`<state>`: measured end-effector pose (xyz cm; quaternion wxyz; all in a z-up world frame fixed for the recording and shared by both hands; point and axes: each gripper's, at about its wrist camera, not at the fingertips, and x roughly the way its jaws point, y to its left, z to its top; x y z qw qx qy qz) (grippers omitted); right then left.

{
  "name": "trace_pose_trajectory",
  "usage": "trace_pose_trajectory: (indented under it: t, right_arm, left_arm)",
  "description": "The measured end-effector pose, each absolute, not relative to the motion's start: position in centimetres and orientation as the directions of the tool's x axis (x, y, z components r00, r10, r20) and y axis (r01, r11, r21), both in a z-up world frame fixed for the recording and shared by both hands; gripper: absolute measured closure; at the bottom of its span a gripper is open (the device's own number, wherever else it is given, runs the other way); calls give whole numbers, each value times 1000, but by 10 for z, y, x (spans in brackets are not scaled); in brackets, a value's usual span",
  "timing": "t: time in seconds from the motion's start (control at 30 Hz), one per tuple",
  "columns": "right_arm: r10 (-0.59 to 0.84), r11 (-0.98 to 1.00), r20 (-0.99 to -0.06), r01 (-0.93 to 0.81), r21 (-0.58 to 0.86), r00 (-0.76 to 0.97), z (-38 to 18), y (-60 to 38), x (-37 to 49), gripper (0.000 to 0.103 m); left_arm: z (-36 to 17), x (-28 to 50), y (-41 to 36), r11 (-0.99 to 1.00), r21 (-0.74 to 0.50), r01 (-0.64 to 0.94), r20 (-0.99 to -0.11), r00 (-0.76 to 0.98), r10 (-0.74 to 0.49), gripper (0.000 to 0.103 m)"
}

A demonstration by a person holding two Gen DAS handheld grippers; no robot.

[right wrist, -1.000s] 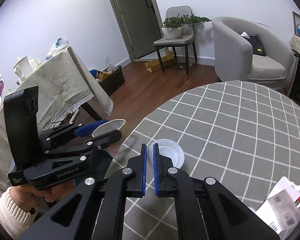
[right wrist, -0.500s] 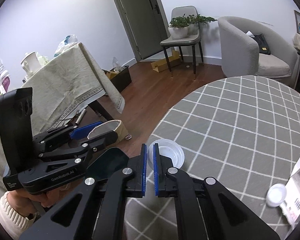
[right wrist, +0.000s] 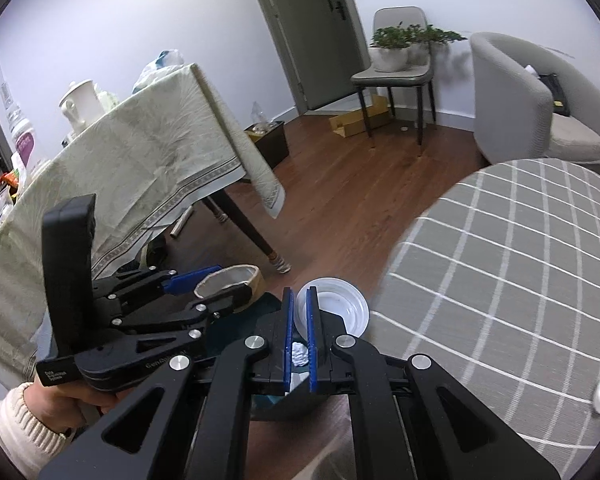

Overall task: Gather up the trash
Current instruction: 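Carry the tape ring over the teal bin with the left tool while the right carries the cup, then open the left tool to drop the tape ring while the right lowers the cup into the bin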

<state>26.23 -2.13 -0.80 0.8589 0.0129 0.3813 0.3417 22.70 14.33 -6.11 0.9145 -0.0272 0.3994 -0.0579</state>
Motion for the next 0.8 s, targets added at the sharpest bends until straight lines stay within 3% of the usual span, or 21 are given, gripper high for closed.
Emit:
trace_pose_trajectory:
  t: [0.8]
  right_arm:
    - [653,670,-691,-663,333,312,-42,94,259,97]
  left_arm:
    - [-169,222,246,989,-134,-63,-914,393,-99,59]
